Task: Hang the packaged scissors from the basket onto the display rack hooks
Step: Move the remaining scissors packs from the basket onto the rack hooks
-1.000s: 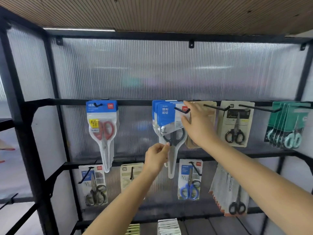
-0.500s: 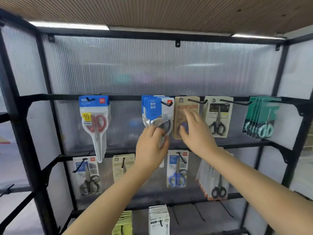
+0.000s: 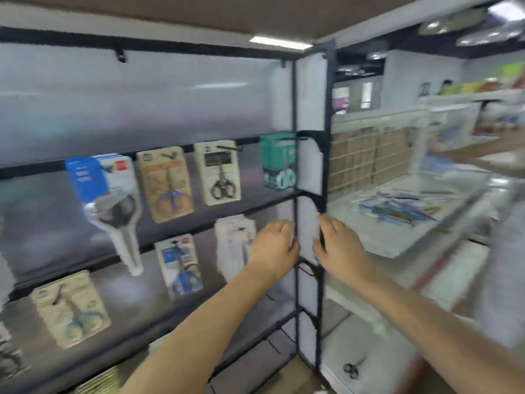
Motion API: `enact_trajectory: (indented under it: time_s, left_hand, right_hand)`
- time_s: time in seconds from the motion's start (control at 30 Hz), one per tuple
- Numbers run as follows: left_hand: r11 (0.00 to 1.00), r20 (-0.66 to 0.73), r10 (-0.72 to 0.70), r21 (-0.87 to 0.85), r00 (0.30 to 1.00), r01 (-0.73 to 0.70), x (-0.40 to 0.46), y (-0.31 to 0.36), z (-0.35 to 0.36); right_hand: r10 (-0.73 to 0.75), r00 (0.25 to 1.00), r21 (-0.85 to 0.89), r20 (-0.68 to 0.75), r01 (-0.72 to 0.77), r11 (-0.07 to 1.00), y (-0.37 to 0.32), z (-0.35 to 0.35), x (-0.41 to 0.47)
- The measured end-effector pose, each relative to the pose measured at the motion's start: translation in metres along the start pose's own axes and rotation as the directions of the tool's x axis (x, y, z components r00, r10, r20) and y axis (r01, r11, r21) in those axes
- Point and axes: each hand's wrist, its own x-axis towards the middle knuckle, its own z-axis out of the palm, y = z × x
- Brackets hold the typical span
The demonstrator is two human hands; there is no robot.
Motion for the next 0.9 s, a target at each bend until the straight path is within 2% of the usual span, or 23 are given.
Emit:
enact_trajectory:
  time_s: [0.13, 0.2, 0.37, 0.5, 0.57, 0.7, 0.8, 0.9]
  left_hand:
    - [0.989, 0.109, 0.095, -0.125, 0.989, -0.081, 0.012, 0.071, 0.059]
    - [0.973, 0.172, 0.164, -0.193, 0.971, -0.130, 0.012, 0.103, 0.089]
    - [0.908, 0.268, 0.356, -0.325, 0.895, -0.264, -0.002, 0.169, 0.143]
    - [0.869, 0.308, 0.421, -0.407, 0.853, -0.281, -0.020, 0.193, 0.189]
    - [0.862, 0.401, 0.434, -0.444, 0.806, -0.243, -0.033, 0.197, 0.212]
    - [0.879, 0.600, 0.438, -0.443, 0.670, -0.178, -0.071, 0.183, 0.267]
    - [0.878, 0.679, 0.462, -0.443, 0.571, -0.183, -0.100, 0.164, 0.314]
    - [0.881, 0.742, 0.471, -0.420, 0.477, -0.216, -0.128, 0.140, 0.353]
  right_hand:
    - [0.122, 0.992, -0.127, -0.038, -0.126, 0.984, 0.074, -0.020, -0.055]
    - [0.233, 0.972, -0.147, -0.027, -0.235, 0.961, 0.102, -0.028, -0.085]
    - [0.480, 0.876, -0.170, -0.049, -0.481, 0.860, 0.159, -0.035, -0.154]
    - [0.610, 0.785, -0.177, -0.106, -0.619, 0.765, 0.186, -0.022, -0.202]
    - [0.670, 0.736, -0.217, -0.097, -0.673, 0.707, 0.197, -0.005, -0.223]
    - [0.772, 0.632, -0.216, -0.063, -0.764, 0.607, 0.207, 0.047, -0.264]
    - [0.863, 0.505, -0.251, -0.006, -0.836, 0.488, 0.208, 0.097, -0.298]
    - [0.923, 0.366, -0.262, 0.119, -0.885, 0.385, 0.208, 0.152, -0.337]
